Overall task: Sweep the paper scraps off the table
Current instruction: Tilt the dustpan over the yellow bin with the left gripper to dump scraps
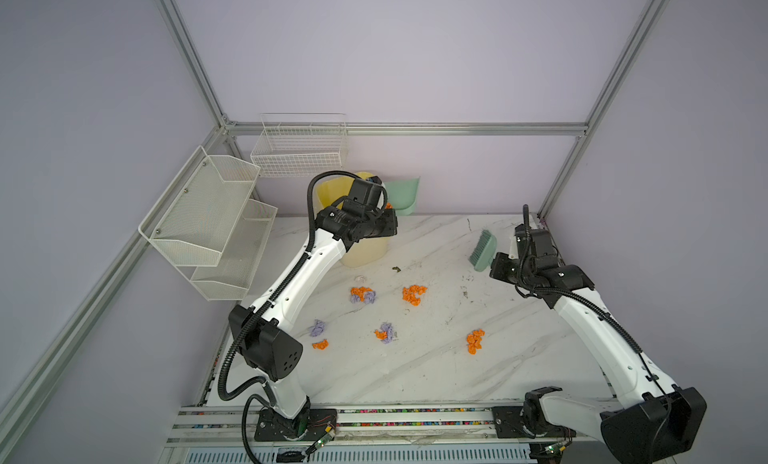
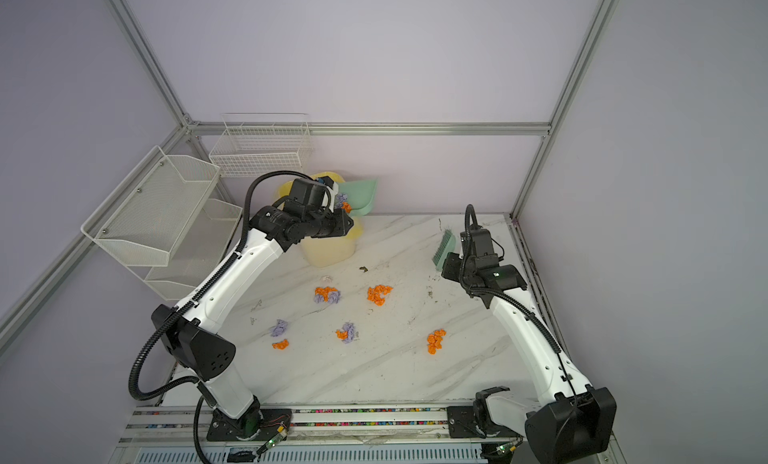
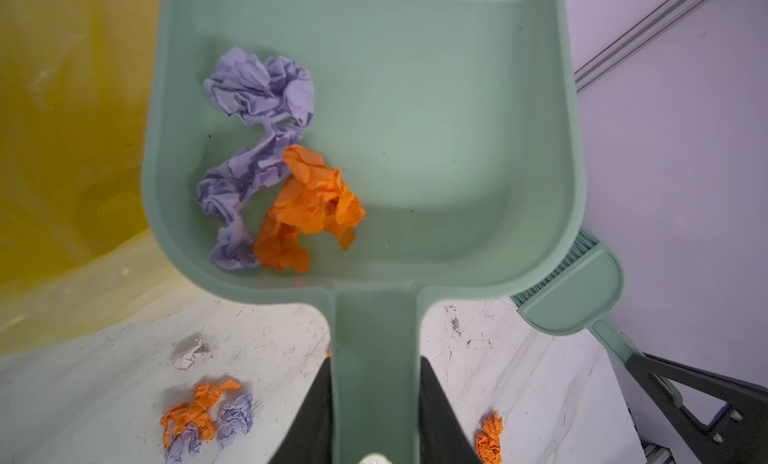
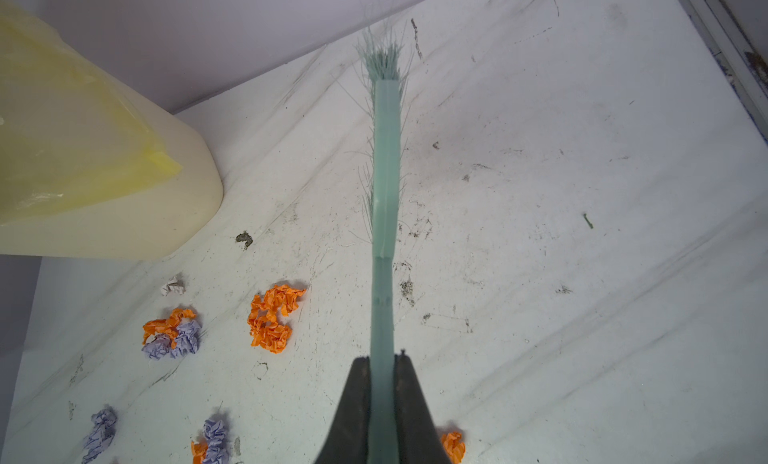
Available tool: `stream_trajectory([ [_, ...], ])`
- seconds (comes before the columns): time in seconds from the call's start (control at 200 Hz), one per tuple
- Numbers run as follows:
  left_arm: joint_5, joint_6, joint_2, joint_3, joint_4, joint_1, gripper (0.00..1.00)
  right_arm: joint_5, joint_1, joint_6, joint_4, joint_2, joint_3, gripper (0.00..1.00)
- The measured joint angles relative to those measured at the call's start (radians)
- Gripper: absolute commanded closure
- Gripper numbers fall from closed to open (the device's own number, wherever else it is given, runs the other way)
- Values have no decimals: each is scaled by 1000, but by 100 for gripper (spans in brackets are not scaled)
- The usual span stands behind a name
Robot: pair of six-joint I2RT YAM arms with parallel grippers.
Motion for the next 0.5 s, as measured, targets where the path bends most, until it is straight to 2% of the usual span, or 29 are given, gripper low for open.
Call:
stream_trajectory([
  [0.305,108,-72,-60,-11,46,108,100,-14,0,5,16,0,0,100],
  [0.5,235,-159,-135,-124,161,205,100,-17,0,8,20,0,0,100],
])
